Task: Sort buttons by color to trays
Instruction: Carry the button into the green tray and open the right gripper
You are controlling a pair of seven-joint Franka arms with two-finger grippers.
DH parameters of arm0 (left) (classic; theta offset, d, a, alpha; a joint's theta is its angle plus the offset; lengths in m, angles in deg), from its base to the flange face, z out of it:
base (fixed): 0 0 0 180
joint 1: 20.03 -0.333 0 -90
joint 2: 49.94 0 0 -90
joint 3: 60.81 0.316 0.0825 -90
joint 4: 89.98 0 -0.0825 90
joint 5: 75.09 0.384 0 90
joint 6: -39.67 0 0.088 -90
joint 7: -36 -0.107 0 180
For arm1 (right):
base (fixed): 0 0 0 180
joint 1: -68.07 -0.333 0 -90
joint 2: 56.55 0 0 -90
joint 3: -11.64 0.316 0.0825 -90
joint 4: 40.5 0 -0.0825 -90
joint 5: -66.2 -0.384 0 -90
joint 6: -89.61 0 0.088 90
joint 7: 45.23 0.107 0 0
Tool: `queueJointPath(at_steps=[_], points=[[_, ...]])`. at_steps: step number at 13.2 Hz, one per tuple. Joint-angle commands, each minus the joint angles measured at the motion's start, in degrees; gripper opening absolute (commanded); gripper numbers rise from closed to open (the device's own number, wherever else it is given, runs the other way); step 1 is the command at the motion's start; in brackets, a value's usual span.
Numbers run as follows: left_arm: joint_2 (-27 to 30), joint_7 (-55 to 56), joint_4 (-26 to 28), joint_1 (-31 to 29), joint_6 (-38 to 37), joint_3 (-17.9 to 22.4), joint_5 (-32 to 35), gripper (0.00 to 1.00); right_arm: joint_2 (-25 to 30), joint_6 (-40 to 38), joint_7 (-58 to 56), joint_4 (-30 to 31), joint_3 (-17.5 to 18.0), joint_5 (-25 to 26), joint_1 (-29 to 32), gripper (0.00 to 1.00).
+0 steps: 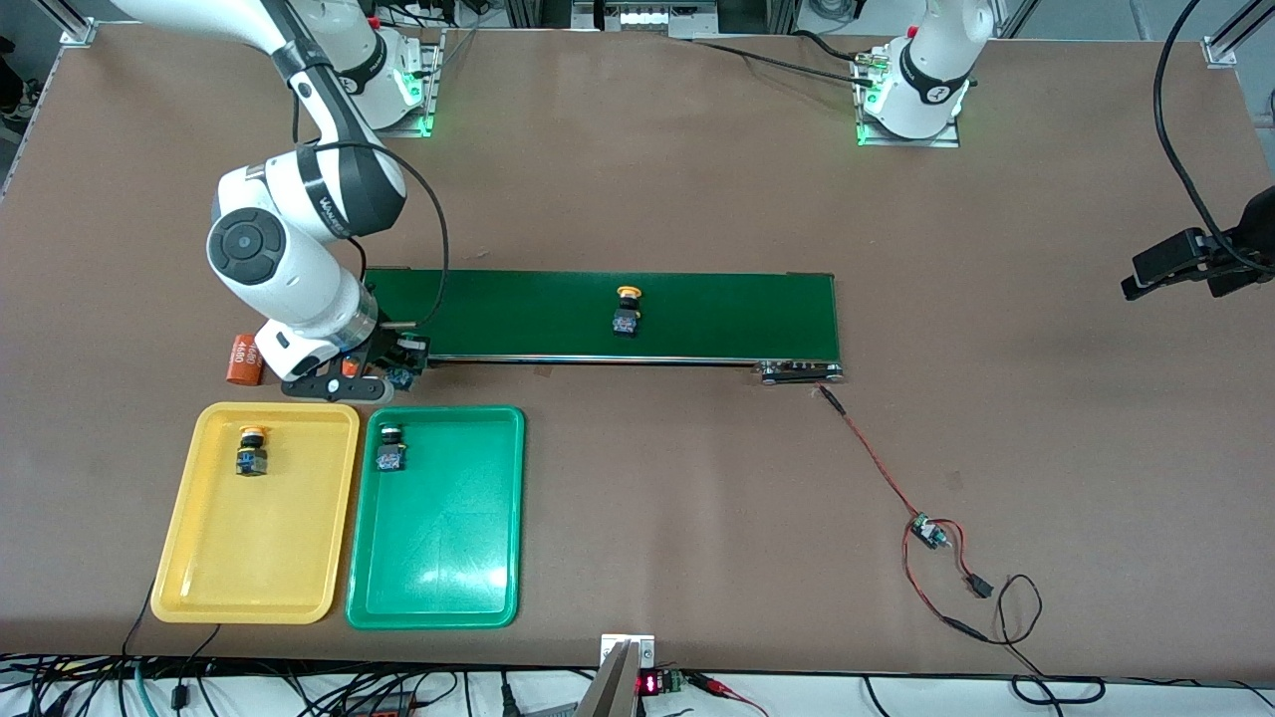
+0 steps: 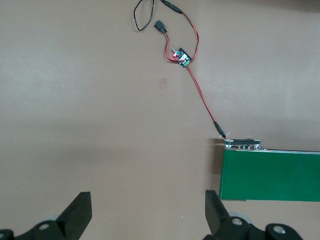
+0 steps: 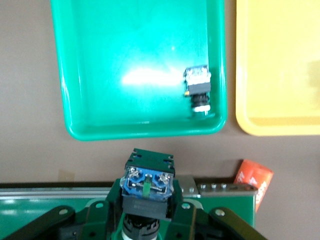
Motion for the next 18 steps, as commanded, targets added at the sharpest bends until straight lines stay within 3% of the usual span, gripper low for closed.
queueJointPath(at_steps=[1, 9, 15, 16, 18], points=[[0.0, 0.1, -0.2, -0.1, 0.1, -0.3, 1.1, 1.0, -5.5, 1.5, -3.9, -5.6, 0.2, 0.8, 0.3, 0.18], [-0.5, 0.1, -0.3, -0.2, 1.6, -0.2, 1.0, 1.0, -13.7, 14.0, -4.4, -6.3, 0.0, 4.5, -0.1, 0.18], [-0.4, 0.1, -0.2, -0.2, 1.9, -0.2, 1.1, 1.0, -14.7, 15.4, -4.4, -6.3, 0.0, 4.5, -0.1, 0.2], [-0.4, 0.1, -0.2, -0.2, 1.9, -0.2, 1.1, 1.0, -14.7, 15.4, -4.4, -6.3, 0.0, 4.5, -0.1, 0.22], [-0.5, 0.1, -0.2, -0.2, 1.9, -0.2, 1.0, 1.0, -14.7, 15.4, -4.4, -6.3, 0.0, 4.5, -0.1, 0.37]])
